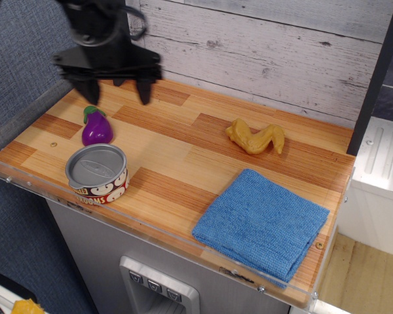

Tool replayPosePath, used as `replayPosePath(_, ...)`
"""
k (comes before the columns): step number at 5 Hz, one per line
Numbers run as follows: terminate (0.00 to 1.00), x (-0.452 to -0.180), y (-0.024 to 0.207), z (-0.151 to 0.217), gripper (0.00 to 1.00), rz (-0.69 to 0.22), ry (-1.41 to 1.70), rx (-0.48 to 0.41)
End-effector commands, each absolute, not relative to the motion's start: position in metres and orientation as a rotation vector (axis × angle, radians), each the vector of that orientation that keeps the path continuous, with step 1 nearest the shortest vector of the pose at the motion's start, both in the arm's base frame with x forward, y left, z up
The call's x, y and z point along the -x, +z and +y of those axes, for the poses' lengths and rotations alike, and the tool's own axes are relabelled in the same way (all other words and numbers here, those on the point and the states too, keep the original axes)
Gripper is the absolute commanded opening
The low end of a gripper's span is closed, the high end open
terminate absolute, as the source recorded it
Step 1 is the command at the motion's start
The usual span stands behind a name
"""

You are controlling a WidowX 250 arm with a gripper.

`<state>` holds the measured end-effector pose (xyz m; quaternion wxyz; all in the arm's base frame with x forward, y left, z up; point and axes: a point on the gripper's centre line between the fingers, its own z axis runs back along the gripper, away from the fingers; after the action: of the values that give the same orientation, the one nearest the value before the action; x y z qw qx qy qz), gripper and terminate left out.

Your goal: Move the eggplant to the other side of the can.

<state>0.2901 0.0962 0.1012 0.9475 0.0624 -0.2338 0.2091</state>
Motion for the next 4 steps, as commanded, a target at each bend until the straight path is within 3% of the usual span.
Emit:
replayPosePath(1,0.00,-0.314,0.103,0.065,1.00,-0.485,0.237,-0.047)
replayPosePath(2,0.00,-0.327,0.093,0.058,1.00,-0.462,0.203,-0.037)
replayPosePath(4,0.00,-0.363,0.076,0.081,1.00,-0.426,0.250,-0.033)
